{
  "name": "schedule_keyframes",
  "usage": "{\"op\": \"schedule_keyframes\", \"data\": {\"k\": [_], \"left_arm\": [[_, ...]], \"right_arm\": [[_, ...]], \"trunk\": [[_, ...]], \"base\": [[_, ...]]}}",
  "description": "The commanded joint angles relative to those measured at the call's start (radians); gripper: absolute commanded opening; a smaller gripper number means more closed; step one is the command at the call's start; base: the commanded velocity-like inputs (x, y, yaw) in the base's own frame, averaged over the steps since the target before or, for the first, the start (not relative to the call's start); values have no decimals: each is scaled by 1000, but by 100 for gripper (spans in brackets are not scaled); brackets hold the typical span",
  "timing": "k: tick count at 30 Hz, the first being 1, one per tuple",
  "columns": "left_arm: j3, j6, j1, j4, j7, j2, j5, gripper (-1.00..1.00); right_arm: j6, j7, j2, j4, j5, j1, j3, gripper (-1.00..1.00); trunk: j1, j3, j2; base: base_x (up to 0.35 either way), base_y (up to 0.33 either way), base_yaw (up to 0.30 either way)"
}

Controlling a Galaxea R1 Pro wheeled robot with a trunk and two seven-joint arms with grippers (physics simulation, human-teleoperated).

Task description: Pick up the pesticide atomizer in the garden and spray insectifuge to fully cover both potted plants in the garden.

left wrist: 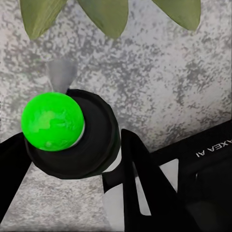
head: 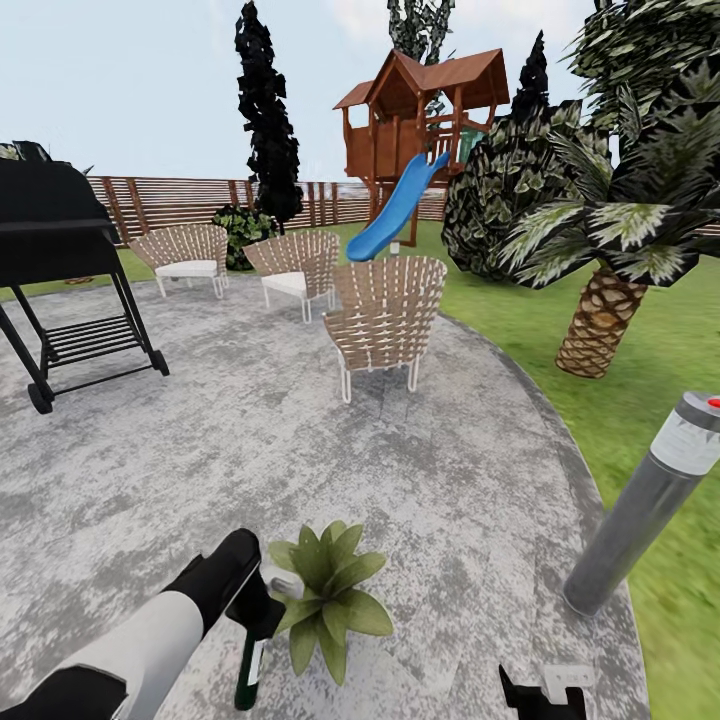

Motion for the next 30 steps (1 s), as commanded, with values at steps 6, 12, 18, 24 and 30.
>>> {"op": "schedule_keyframes", "data": {"k": [6,12,18,24,30], "left_arm": [[0,1,-5,-10,-11,0,-10,-100],[1,1,-21,-22,-11,-5,-12,-100],[2,1,-36,-23,-11,-8,-12,-100],[1,2,-55,-24,-11,-1,-12,-100],[3,3,-105,-23,-12,-8,-8,-100]], "right_arm": [[-4,8,1,1,5,-1,-8,100],[-4,8,1,1,6,-1,-8,100],[-4,8,1,1,6,-1,-8,100],[-4,7,1,1,8,-1,-8,100],[-4,7,1,1,8,-1,-8,100]], "trunk": [[0,-1,0],[0,-1,0],[0,-1,0],[0,-1,0],[0,-1,0]], "base": [[0,0,0],[-60,51,0],[-79,64,0],[-2,2,0],[0,0,0]]}}
